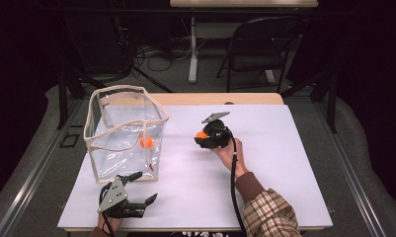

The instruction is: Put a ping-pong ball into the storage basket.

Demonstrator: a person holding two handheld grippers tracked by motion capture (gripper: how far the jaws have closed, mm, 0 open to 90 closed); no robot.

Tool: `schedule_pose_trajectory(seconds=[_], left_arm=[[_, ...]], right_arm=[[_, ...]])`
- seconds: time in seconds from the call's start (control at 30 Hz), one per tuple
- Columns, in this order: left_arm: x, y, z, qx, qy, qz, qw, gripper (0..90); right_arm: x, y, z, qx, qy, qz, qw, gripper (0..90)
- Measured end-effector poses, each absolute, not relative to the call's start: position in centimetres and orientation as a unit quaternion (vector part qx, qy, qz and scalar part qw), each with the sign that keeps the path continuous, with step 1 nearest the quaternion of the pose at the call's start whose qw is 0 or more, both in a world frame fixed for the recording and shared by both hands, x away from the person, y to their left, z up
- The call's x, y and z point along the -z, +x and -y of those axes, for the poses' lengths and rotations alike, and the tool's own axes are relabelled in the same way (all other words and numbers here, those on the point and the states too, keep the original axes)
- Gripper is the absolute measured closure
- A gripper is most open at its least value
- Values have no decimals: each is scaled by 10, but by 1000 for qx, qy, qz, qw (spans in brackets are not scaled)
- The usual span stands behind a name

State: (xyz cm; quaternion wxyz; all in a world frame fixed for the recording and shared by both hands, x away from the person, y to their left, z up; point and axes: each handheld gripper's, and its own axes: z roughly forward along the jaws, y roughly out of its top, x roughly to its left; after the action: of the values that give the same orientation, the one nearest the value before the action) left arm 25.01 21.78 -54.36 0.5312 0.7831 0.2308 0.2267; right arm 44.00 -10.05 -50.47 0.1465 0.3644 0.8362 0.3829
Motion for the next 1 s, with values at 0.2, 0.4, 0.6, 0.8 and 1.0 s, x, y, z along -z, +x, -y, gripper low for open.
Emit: schedule_pose_trajectory(seconds=[0.2, 0.4, 0.6, 0.8, 1.0], left_arm=[[543, 250, -218, -227, 784, -231, 530, 159], [543, 250, -218, -227, 784, -230, 530, 159], [543, 250, -218, -227, 784, -230, 530, 159], [544, 250, -218, -227, 784, -230, 531, 159], [543, 250, -218, -228, 784, -231, 530, 159]], right_arm=[[498, 437, 101, -385, 357, -837, 153, 509], [496, 436, 101, -385, 357, -838, 149, 509], [491, 434, 98, -388, 351, -839, 151, 509], [485, 432, 95, -390, 345, -840, 153, 510], [475, 432, 95, -393, 342, -839, 155, 510]])
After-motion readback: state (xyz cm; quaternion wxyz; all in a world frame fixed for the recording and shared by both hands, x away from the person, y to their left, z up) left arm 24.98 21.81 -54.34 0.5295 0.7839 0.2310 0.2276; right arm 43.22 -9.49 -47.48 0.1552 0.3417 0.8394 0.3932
